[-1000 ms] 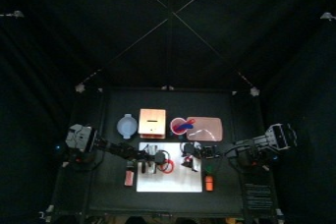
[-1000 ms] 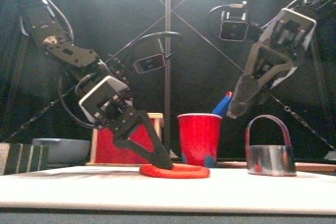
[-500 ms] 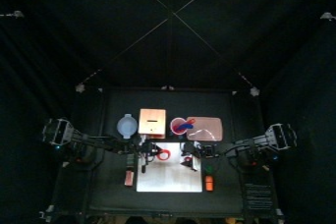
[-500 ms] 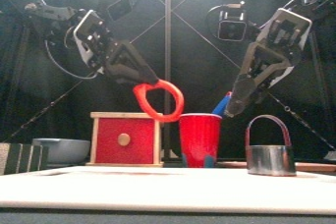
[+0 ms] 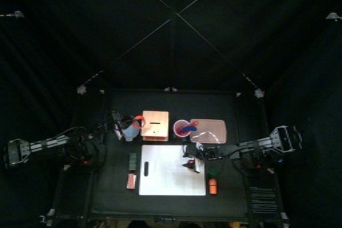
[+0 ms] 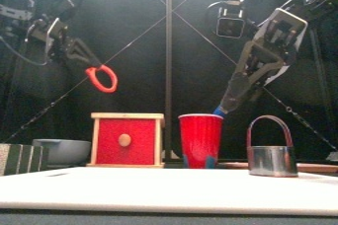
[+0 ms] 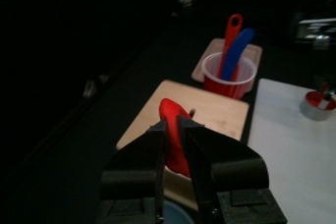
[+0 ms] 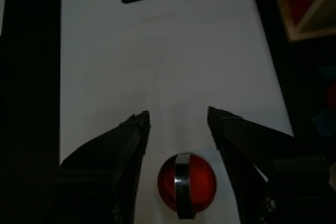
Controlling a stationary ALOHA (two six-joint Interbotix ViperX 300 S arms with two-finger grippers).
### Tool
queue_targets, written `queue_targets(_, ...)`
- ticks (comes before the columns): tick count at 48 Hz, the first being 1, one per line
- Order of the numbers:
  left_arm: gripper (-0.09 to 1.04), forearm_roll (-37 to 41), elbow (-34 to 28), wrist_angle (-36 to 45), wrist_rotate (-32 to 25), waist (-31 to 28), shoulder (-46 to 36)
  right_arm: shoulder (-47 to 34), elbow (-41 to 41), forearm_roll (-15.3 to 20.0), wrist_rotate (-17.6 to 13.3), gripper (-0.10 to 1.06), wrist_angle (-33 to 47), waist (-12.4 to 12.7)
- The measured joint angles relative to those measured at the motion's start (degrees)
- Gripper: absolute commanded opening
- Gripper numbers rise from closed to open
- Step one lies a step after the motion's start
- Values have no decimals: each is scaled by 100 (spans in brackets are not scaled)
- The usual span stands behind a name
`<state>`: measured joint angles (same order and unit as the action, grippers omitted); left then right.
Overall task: Get the cutter from the drawer then cut the dough then place the extra dough in the bowl
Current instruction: Place the extra dough in the bowl
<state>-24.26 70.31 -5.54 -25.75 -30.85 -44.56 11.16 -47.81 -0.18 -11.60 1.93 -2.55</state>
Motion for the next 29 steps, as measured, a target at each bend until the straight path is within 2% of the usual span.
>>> queue_targets(11,57,-9,299,360,0,-88,290,-105,237,-396,18,86,1230,237)
queue_targets(18,60,-9,352,571,9,-97,580,-316,308,-439,9,86,1863,387)
queue_targets(22,66,0,352,563,0,-97,642,-369,352,-439,26,86,1942,404)
queue_targets(29,89,-26,352,545,0,-97,650,-422,404,-439,26,86,1978,439)
